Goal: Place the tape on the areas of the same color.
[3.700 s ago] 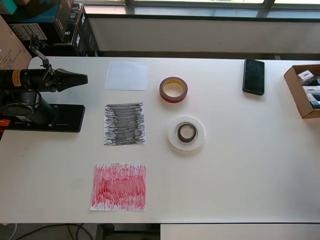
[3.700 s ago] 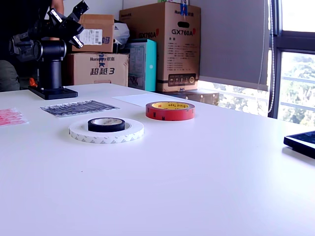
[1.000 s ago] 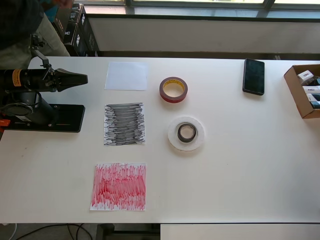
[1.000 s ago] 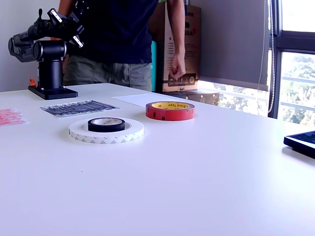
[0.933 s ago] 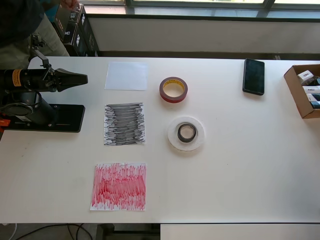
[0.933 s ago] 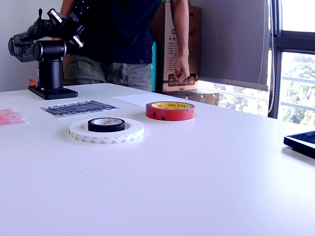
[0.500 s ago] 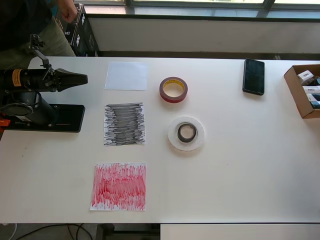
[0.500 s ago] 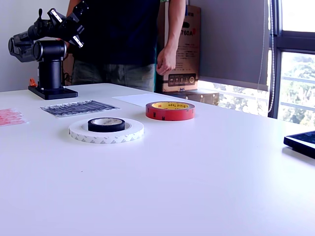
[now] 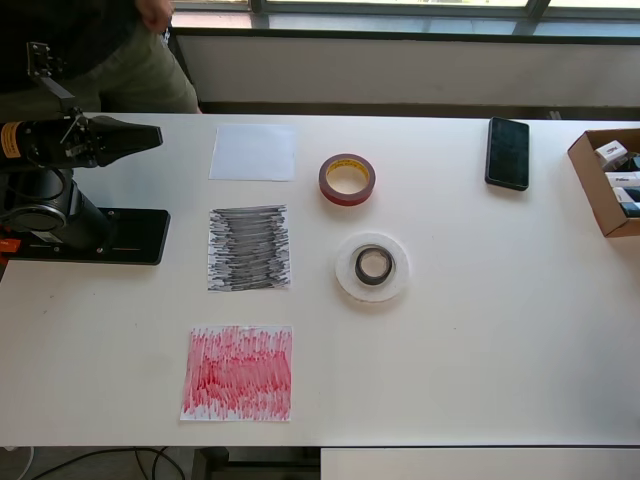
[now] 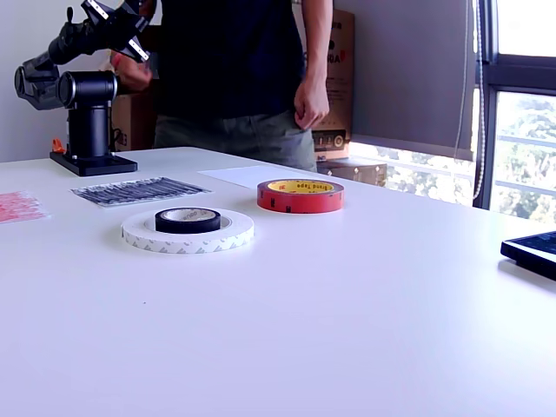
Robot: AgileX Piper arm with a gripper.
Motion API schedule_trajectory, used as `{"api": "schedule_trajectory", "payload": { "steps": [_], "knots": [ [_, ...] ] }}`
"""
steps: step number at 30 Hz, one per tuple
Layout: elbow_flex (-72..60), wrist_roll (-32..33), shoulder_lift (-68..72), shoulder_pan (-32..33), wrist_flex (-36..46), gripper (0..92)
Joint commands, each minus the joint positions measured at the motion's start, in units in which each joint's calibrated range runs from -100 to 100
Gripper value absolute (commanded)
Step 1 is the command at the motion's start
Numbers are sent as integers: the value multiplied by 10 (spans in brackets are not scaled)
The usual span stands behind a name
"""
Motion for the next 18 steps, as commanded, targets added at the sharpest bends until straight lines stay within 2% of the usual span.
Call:
{"api": "schedule_trajectory", "payload": {
  "steps": [1,11,18],
  "knots": [
    [-3,7,-3,-2,5,0],
    [-11,7,-3,-2,13,72],
    [-127,9,-3,8,203,72]
  ]
}}
